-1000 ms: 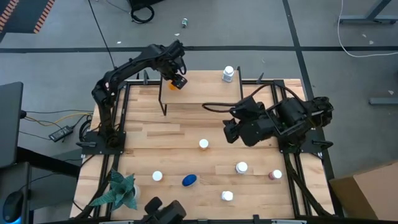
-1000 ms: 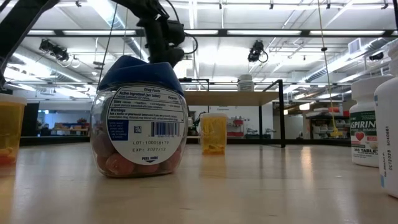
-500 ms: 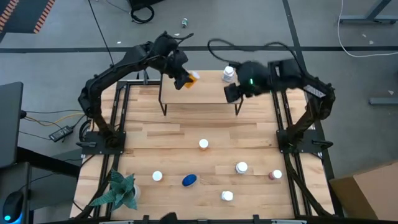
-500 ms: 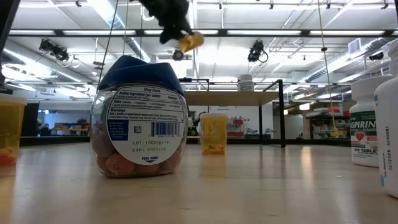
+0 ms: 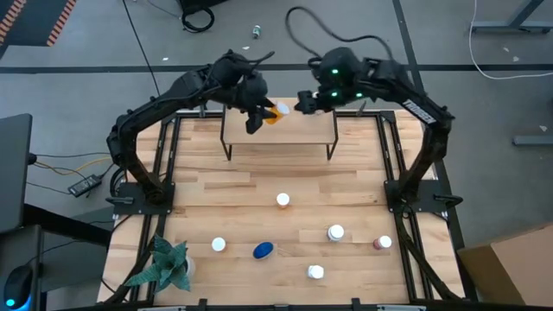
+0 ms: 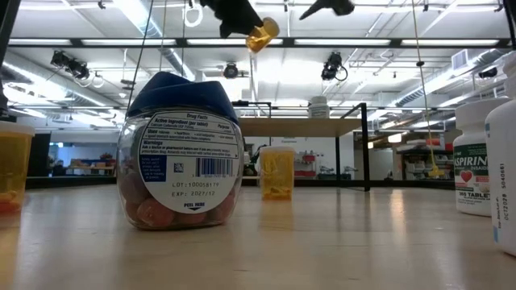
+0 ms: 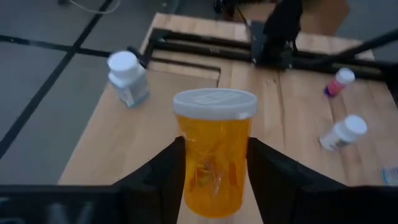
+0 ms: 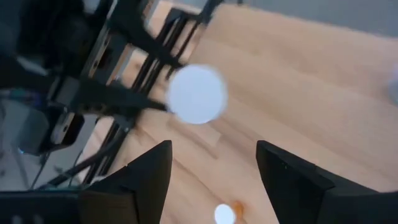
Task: Pick and place medicine bottles onto shelf by color
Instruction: Put the top orange pill bottle on the shelf
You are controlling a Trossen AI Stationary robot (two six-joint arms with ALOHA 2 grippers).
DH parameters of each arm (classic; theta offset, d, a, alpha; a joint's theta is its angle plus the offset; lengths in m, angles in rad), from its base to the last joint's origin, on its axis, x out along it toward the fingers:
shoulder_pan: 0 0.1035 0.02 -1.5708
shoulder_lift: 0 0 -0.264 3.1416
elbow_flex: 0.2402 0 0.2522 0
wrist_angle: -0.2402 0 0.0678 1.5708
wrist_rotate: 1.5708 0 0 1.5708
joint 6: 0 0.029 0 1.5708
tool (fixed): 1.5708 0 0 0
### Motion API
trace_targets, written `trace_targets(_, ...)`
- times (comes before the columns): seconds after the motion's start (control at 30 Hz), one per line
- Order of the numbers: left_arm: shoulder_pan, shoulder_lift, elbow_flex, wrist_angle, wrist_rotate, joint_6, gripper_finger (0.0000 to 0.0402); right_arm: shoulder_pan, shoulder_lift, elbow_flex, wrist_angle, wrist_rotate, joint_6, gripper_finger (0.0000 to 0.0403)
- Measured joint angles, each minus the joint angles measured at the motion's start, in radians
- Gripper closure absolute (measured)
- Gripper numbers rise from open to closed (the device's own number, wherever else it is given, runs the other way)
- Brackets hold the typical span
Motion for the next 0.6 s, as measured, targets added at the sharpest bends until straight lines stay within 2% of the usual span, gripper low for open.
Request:
trace_targets(0.1, 0.001, 0.000, 0.000, 0.008, 0.000, -0.013, 0.0243, 0.002, 0.042, 0.000, 0.039, -0.051, -0.054, 0.0148)
trace_targets(0.37, 0.019, 0.000, 0.000, -0.045, -0.034, -0.051, 0.0241, -0.075, 0.049, 0.000, 0.041, -0.062, -0.163, 0.0103)
trace_targets(0.5, 0.011, 0.001, 0.000, -0.022, -0.035, -0.059, 0.0247, -0.084, 0.063, 0.001, 0.064, -0.132, -0.191, 0.0096)
trace_targets(0.6, 0.003, 0.003, 0.000, -0.017, -0.033, -0.072, 0.0250, -0.087, 0.067, -0.002, 0.078, -0.146, -0.210, 0.0095)
